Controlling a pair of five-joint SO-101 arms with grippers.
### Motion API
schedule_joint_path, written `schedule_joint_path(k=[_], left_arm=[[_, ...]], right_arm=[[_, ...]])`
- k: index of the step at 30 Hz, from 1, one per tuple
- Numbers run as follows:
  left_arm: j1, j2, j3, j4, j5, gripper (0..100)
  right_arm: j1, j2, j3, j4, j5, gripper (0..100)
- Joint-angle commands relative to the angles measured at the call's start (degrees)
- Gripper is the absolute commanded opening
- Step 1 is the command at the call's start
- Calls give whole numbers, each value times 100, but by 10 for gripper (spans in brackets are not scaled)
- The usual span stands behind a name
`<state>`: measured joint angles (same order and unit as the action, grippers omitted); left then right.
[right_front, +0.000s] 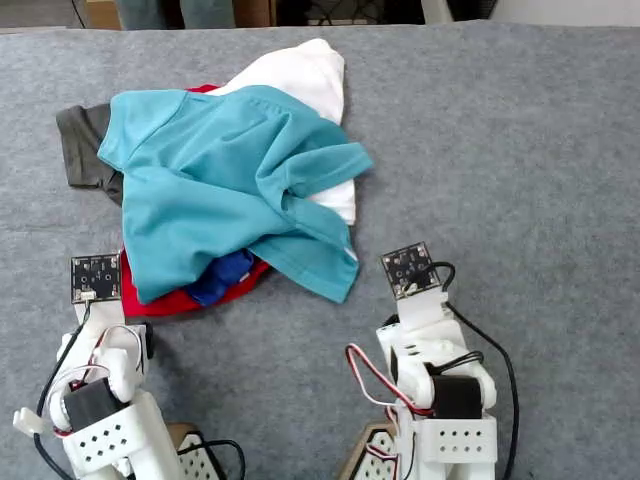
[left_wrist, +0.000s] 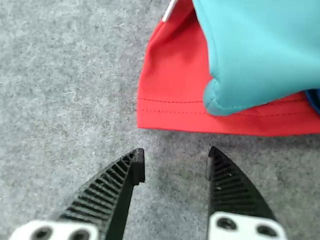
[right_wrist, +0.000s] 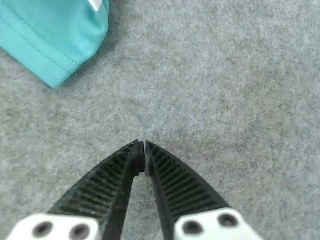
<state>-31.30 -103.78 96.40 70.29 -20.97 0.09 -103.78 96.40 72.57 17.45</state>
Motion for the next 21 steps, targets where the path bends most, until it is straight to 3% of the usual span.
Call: schedule_joint_path(k=[1,15,21], left_arm=[[-40,-44,75,35,-18,221],[13,-44,75,26,-18,222],[919,-44,4,-123,-44,220]], right_arm=[[-35,-453,4,18,26,15],[-35,-453,4,18,26,15],[-35,-453,4,18,26,15]])
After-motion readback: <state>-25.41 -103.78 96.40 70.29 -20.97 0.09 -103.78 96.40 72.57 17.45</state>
